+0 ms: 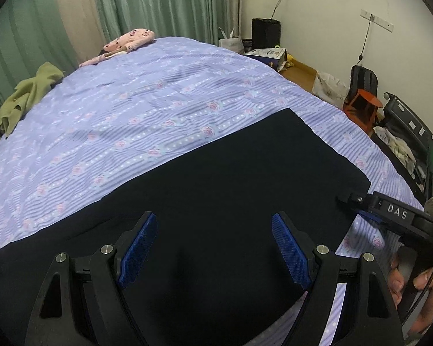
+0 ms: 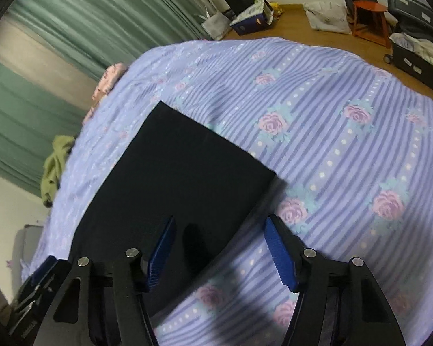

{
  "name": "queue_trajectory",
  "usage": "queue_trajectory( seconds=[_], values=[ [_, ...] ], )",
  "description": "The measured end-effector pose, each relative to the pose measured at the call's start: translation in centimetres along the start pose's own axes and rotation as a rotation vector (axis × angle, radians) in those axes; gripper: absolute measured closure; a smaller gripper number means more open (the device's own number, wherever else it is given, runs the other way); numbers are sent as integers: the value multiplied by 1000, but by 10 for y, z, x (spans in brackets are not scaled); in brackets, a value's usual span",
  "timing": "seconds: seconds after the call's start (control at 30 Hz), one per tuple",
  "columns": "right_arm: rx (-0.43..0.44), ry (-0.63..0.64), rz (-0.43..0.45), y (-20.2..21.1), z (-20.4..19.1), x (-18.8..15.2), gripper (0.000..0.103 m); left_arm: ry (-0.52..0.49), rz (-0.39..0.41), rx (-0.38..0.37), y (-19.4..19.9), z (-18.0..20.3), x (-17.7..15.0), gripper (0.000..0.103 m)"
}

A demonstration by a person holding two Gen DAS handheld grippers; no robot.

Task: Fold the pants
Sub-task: 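Grasp the end of the black trouser strip with the right gripper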

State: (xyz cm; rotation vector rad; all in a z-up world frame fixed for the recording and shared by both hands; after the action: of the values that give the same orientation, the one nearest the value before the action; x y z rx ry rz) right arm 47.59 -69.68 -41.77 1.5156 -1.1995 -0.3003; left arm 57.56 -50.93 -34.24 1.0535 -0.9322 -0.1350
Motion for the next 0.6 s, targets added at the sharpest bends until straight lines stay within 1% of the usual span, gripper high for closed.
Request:
queue_trajectory(
  seconds=[0.13,0.27,0.3,0.37,0.4,0.43,0.5,0.53,0.6],
  values=[
    [14,4,28,-13,-5,14,37,8,-1,-4,-9,-3,1,21],
    [35,-15,39,-24,-8,29,37,36,-6,-21,-9,-6,-1,21],
    [38,-24,37,-25,-9,31,39,43,-8,-25,-9,-7,-2,21],
    [22,-32,29,-22,-10,33,54,50,-8,-30,-5,-8,-3,21],
    [27,-29,29,-18,-10,32,66,50,-4,-29,0,-9,-3,21],
    [55,-32,24,-12,-11,33,72,48,0,-29,3,-10,-3,21],
    [84,-37,37,1,-17,36,75,45,13,-17,13,-14,-3,21],
    [75,-12,61,11,-23,37,78,46,18,-11,16,-16,-2,21],
    [39,57,111,29,-39,38,79,61,21,12,28,-25,-2,21]
  ],
)
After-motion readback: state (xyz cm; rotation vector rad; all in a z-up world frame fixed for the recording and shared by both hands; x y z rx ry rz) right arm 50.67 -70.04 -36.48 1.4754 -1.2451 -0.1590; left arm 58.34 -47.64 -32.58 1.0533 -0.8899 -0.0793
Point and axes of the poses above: each gripper's, at about its wrist camera, not at the fingertips, and y roughly against the way its jaws point, z to its right, x to its top, the point moved 6 cm from there along -y, roughly the way its jaws point, and after that the axes turned 14 degrees about -x, right-handed, at the moved point
